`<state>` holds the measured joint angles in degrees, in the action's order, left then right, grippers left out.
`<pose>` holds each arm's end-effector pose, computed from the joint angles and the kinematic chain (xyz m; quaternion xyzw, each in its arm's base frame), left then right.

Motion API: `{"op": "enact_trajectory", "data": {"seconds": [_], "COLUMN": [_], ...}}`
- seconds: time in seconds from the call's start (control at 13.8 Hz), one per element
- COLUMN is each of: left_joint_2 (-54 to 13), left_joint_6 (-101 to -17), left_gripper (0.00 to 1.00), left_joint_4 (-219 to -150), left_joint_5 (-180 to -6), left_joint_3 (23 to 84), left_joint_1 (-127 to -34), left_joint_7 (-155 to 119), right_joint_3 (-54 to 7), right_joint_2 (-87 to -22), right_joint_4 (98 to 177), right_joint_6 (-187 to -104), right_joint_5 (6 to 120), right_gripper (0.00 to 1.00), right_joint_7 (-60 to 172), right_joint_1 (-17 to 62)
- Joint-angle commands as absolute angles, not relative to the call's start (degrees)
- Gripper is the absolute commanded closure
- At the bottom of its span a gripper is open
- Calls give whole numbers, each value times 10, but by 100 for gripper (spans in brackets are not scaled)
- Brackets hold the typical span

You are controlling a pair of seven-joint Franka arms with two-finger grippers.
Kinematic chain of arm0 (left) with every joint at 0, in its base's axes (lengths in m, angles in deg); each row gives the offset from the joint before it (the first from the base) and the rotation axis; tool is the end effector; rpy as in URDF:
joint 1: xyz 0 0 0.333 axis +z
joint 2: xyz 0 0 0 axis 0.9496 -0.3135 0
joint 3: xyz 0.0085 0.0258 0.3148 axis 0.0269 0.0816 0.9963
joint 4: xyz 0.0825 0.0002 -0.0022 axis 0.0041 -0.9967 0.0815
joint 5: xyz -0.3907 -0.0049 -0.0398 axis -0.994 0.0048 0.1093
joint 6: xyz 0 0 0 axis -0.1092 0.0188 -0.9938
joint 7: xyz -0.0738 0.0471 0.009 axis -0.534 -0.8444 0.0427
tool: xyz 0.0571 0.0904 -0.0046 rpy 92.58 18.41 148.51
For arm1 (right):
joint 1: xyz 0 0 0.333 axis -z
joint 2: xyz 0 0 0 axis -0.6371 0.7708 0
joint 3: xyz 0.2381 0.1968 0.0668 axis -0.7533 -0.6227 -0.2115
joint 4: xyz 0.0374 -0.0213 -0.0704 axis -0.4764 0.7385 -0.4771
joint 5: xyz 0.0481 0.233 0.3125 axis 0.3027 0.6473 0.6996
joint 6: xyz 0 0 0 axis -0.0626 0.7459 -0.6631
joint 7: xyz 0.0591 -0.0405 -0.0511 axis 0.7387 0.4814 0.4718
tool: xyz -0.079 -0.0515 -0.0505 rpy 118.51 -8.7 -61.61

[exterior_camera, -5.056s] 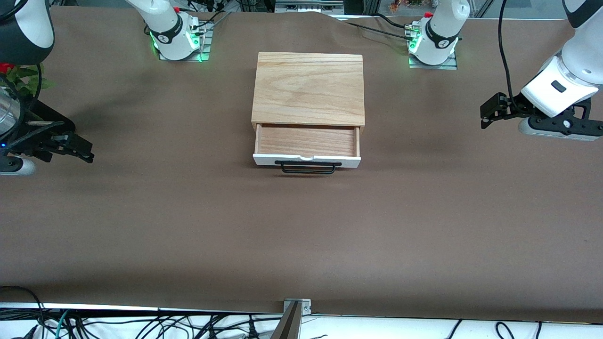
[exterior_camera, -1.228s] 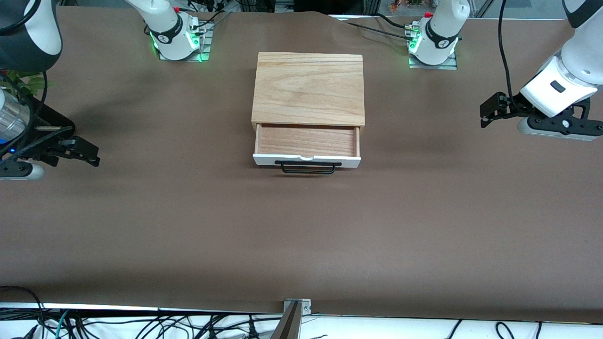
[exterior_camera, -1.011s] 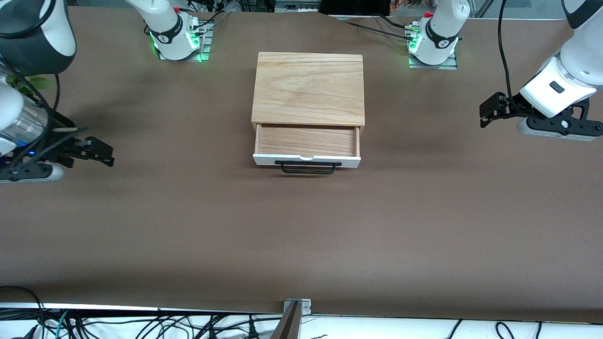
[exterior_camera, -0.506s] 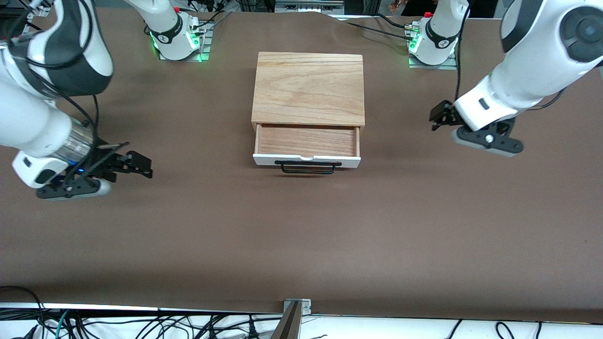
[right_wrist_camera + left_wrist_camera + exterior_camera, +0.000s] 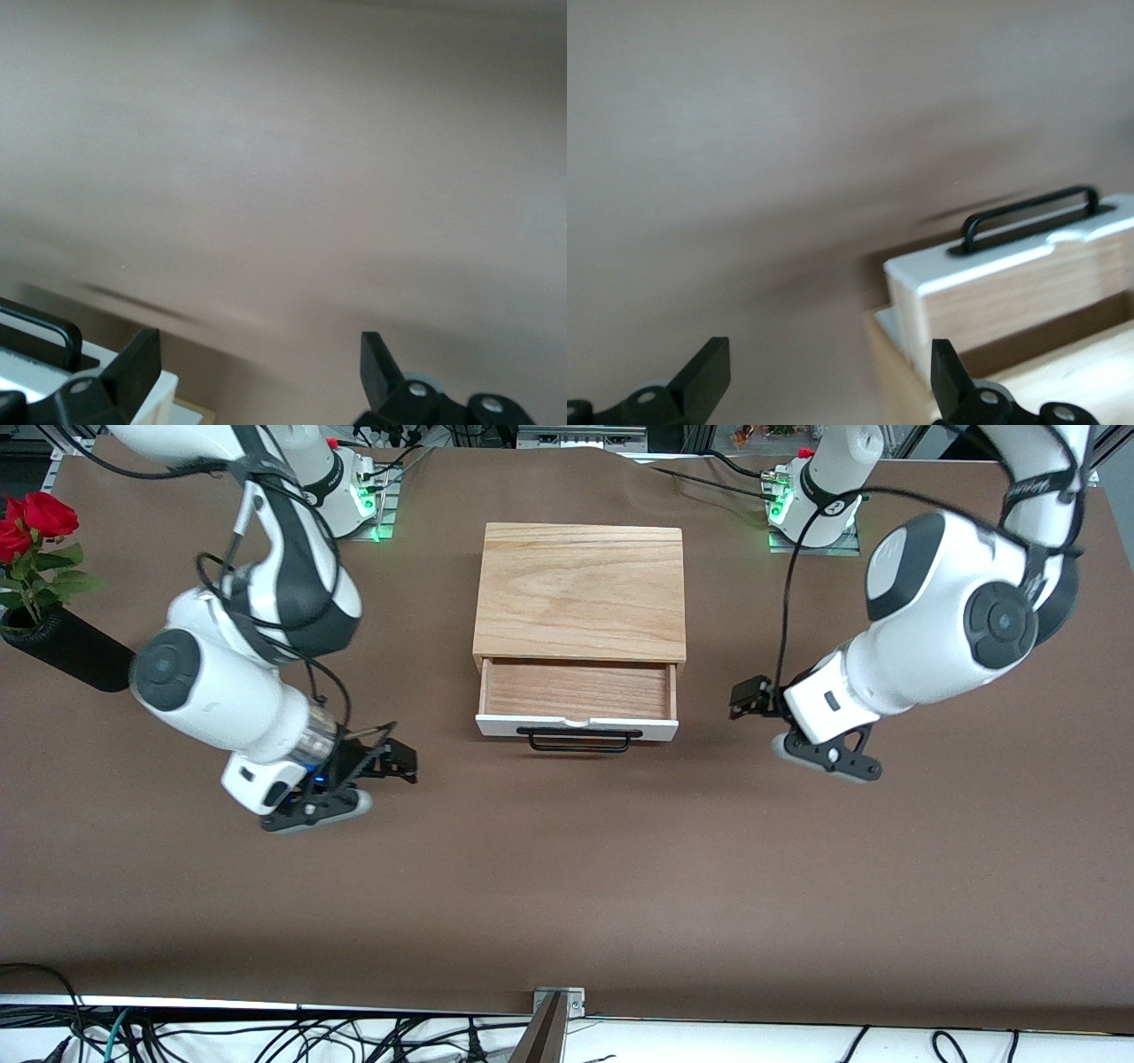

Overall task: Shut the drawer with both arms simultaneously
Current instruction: 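Move the right gripper and the left gripper toward the drawer front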

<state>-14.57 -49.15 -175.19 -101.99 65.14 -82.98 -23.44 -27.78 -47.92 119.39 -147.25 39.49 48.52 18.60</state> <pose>0.6220 -0.2137 0.4484 0.9816 -0.0936 -0.0461 0.1596 0.6713 0.2553 0.4147 -0.9880 -0.1021 -0.0382 0.1090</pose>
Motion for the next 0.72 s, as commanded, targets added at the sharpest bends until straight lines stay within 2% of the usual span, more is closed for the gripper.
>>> {"op": "enact_trajectory", "data": {"seconds": [0.0,0.22,0.65], "left_joint_2": [-198,-241,-286], "left_joint_6": [-530,-605,-632], "left_gripper": [0,0,0], "left_joint_4": [-1725,-1725,-1726], "left_joint_5": [-1081,-1083,-1093], "left_joint_3": [652,652,651], "left_joint_1": [-852,-888,-904], "left_joint_7": [-241,-245,-245], "right_joint_3": [-275,-275,-275], "right_joint_2": [-463,-444,-406], "right_joint_4": [1192,1192,1192], "right_joint_6": [-1482,-1487,-1511], "right_joint_5": [435,483,529], "right_gripper": [0,0,0], "right_joint_7": [481,482,483], "right_joint_1": [172,159,117]}}
